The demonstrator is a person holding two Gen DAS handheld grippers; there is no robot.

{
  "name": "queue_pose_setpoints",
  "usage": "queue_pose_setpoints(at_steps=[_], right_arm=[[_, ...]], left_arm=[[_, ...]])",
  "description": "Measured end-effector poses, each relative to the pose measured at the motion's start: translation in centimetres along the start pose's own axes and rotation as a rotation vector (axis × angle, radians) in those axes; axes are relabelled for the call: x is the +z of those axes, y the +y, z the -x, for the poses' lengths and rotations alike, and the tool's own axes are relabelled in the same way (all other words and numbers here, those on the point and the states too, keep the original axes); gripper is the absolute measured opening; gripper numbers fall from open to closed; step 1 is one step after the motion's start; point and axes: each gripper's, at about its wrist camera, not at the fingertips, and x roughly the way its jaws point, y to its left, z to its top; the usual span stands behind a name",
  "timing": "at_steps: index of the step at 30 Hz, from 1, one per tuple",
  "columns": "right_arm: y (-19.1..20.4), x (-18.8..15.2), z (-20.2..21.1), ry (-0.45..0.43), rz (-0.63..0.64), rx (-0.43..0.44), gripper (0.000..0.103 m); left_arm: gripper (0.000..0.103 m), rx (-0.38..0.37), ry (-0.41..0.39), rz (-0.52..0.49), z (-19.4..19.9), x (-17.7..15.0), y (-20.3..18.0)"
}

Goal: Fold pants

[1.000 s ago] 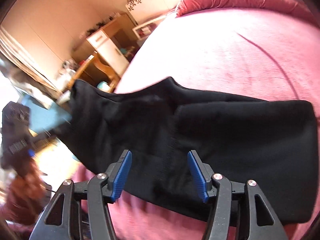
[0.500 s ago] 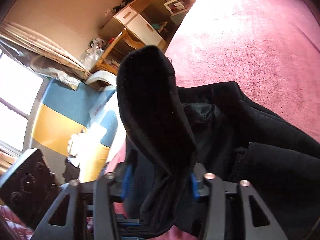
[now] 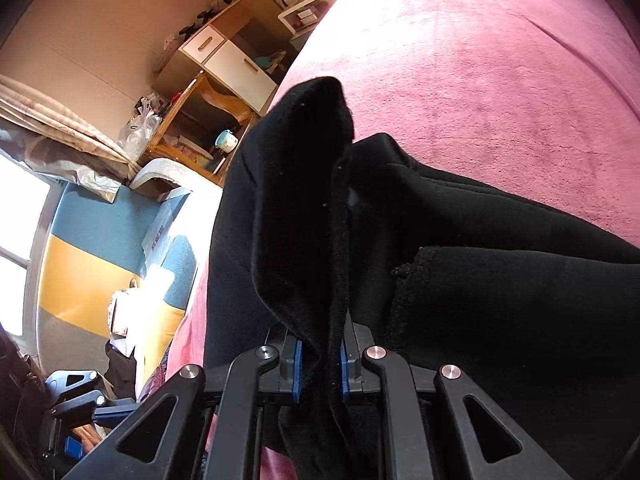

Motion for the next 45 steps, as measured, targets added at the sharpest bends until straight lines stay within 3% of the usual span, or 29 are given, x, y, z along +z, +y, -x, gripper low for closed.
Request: queue_pose_setpoints(at_steps=[4, 10, 26, 39, 45], right_arm=[[0.4, -0.1, 0.6, -0.009, 0.018, -0.002, 0.013], [1.0, -0.2, 1.6, -0.028, 0.026, 0.003, 0.013], [1.9, -0.3, 4.3, -0.040, 0.044, 0.025, 0.012], [5.5, 1.4, 9.1, -0.103, 0.094, 0.104, 0.012], [6.0, 0.7, 11.6, -0.142, 0.094, 0.109, 0.012]], left_arm=[[0.026, 0.060, -0.032, 0.000, 1.9, -1.1, 0.7], [0.027, 0.174, -0.049, -0.012, 1.7, -1.5, 2.7], [0.030, 0.201, -0.045, 0.035, 1.6, -2.1, 5.5], [0.032, 0.136, -0.116, 0.409, 4.2, -1.6, 15.8], [0.033, 0.100, -0.118, 0.439, 2.9, -1.0, 16.7]])
